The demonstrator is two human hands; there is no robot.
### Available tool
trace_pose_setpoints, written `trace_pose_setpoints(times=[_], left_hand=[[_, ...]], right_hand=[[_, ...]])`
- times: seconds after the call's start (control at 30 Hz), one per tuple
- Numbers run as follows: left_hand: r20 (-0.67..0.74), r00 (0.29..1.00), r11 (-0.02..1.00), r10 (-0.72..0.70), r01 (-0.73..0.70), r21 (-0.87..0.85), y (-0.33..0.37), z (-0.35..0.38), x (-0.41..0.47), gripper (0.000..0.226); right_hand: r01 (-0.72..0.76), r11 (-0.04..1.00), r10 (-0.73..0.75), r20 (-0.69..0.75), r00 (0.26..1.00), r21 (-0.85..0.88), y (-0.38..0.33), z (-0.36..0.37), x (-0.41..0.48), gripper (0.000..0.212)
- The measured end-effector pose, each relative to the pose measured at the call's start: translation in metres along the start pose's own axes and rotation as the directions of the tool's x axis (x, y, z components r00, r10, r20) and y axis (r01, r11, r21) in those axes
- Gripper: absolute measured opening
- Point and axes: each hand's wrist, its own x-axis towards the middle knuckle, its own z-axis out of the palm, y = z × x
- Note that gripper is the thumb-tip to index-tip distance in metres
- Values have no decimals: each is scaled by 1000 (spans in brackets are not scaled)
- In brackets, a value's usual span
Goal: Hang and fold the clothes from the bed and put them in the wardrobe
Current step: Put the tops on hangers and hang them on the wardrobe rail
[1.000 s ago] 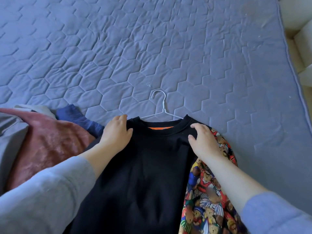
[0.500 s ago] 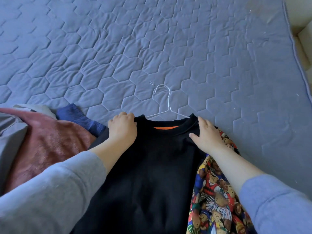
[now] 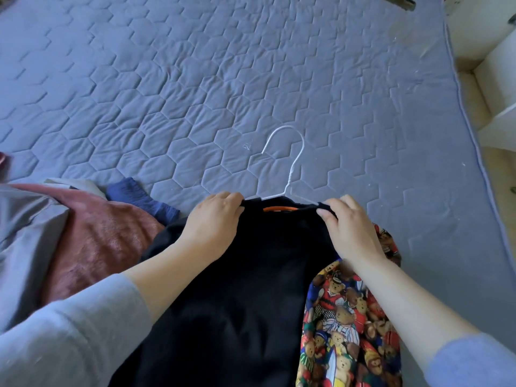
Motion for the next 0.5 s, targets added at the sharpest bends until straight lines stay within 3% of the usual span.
trace_pose_setpoints(times=[0.13, 0.33, 0.5], left_hand=[[-101, 995, 999, -16, 12, -43, 18, -51, -29, 18], [-184, 982, 988, -46, 18, -152, 69, -131, -93, 15], [-259, 961, 974, -99, 40, -223, 110, -208, -163, 10]], right_hand=[[91, 992, -87, -47, 995, 87, -32, -53, -18, 26], [70, 985, -65, -34, 997, 156, -78, -144, -74, 15], [98, 971, -65, -152, 986, 219, -129, -214, -141, 15]])
